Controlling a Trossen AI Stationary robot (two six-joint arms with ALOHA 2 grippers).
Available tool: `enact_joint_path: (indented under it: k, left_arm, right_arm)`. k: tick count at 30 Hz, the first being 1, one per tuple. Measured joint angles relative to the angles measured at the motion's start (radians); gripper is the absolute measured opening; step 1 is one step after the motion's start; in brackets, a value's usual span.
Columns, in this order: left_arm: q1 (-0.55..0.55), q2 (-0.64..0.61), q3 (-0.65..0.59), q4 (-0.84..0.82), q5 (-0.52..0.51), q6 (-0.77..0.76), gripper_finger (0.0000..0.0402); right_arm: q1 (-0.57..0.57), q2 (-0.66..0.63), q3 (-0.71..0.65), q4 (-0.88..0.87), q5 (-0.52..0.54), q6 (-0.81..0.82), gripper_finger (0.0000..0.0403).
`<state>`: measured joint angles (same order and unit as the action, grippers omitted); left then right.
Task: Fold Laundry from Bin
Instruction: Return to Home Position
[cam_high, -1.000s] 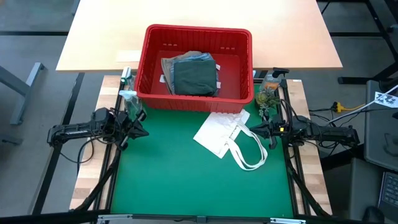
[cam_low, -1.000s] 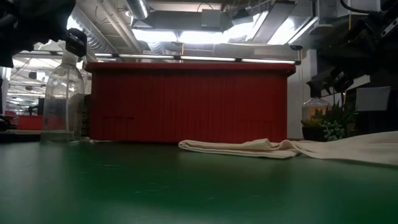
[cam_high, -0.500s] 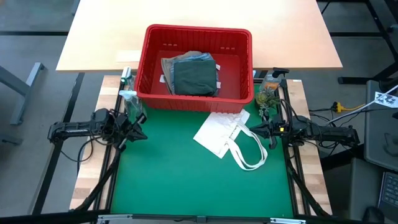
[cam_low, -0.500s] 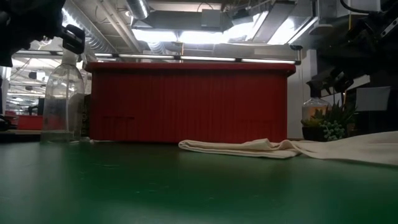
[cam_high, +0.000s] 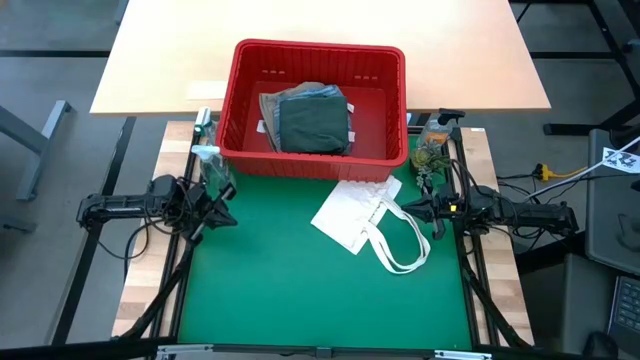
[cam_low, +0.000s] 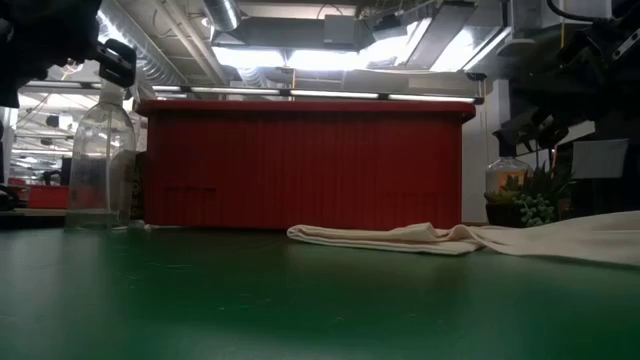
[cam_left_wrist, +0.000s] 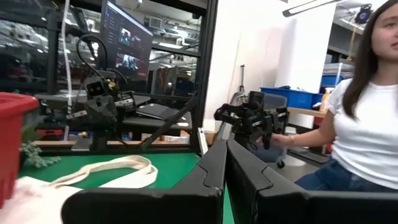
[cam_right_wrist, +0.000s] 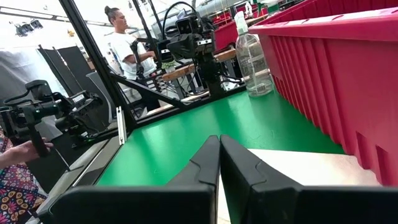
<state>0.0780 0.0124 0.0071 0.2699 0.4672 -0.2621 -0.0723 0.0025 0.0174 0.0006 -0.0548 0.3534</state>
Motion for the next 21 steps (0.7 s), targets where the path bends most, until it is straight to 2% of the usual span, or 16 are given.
enact_joint_path:
  k: [6,8,13,21]
  left_arm:
    - [0.000,0.000,0.000,0.000,-0.049,0.040,0.0004]
    - [0.000,0.000,0.000,0.000,-0.088,0.142,0.0004]
    - [0.000,0.000,0.000,0.000,-0.207,0.330,0.0004]
    - [0.000,0.000,0.000,-0.061,-0.474,0.396,0.0004]
  right_arm:
    - [0.000,0.000,-0.001,-0.002,0.035,-0.046,0.0014]
    - [0.000,0.000,-0.001,-0.003,0.050,-0.061,0.0014]
    - [0.000,0.000,-0.001,0.002,0.103,-0.190,0.0014]
    - [0.000,0.000,0.000,0.003,0.124,-0.359,0.0014]
